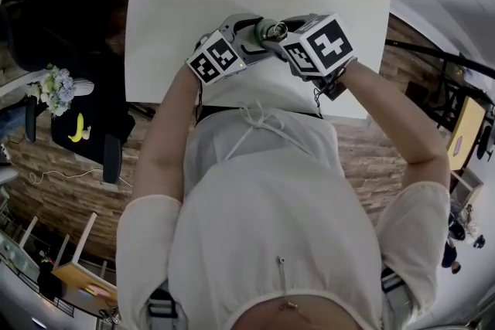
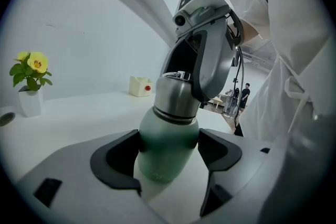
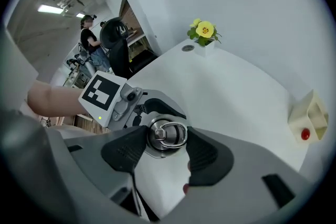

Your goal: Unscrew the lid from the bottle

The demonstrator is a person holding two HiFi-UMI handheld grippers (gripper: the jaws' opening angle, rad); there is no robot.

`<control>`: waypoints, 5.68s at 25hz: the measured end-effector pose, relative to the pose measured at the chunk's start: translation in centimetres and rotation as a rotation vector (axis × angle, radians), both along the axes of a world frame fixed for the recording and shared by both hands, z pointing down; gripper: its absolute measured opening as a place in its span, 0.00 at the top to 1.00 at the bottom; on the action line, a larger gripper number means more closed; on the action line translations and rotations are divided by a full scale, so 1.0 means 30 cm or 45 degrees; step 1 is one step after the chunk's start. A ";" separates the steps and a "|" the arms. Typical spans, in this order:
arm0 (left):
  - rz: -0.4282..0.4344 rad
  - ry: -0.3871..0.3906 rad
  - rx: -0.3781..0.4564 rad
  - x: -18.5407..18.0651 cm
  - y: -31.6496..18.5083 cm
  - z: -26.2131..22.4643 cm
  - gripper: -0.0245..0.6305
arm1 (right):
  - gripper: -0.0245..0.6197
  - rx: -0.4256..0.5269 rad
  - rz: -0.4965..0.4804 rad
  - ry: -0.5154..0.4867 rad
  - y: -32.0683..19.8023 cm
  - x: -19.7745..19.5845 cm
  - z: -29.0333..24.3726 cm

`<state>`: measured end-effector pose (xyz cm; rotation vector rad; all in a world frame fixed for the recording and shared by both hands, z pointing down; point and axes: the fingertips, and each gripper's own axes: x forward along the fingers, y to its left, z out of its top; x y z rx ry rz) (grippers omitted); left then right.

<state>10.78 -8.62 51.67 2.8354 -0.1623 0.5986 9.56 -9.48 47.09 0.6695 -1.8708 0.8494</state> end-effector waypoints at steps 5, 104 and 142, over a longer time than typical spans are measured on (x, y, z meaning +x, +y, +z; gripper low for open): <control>0.017 -0.001 0.005 -0.003 0.004 0.002 0.41 | 0.58 -0.032 -0.077 0.037 0.007 -0.012 0.005; 0.013 0.040 -0.017 0.005 0.001 0.005 0.41 | 0.59 0.055 -0.873 0.059 0.046 -0.037 -0.022; 0.022 0.044 -0.021 0.009 0.005 0.004 0.41 | 0.55 0.214 -0.290 0.119 0.040 -0.028 -0.023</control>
